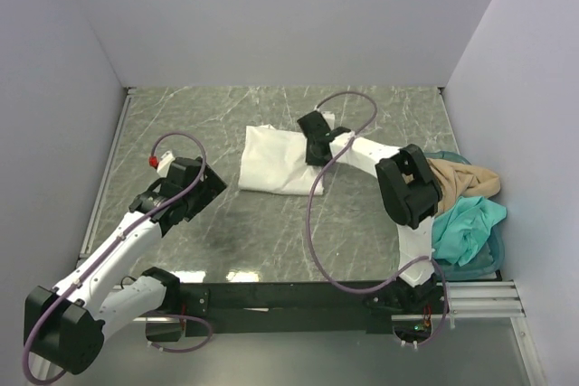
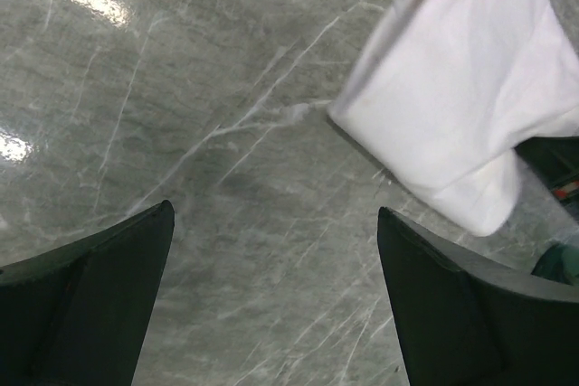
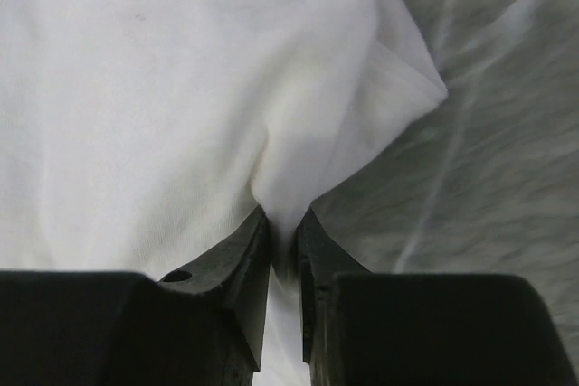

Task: Fold and stack the t-shirts
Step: Neatly place the folded tshirt to the corner

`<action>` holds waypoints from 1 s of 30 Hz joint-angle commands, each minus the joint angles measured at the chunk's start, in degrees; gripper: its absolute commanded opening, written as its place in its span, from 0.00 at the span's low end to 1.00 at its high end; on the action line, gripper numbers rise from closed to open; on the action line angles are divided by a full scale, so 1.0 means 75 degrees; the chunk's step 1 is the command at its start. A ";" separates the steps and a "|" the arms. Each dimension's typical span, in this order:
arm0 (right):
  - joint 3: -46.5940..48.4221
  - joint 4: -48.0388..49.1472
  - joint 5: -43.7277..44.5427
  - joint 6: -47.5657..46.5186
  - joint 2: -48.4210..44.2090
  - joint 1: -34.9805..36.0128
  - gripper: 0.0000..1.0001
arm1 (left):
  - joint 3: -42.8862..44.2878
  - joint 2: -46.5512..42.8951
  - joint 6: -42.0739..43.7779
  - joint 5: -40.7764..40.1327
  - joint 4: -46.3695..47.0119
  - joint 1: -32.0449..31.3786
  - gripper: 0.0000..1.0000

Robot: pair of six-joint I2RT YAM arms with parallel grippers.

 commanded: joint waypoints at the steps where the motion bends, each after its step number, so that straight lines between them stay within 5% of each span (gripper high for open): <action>1: 0.0734 -0.0835 0.0339 -0.1560 0.0088 -0.0974 0.15 | 0.0199 0.0060 0.0072 -0.0274 -0.0028 -0.0018 0.99; 20: 0.5748 -0.2371 0.1416 -0.5018 0.2689 -0.4456 0.15 | 0.0586 0.0588 0.0669 -0.0626 0.0897 0.0017 0.99; 30: 0.6255 -0.1481 0.2201 -0.5827 0.3217 -0.5207 0.15 | 0.0914 0.1044 0.0962 -0.0556 0.1285 0.0064 0.99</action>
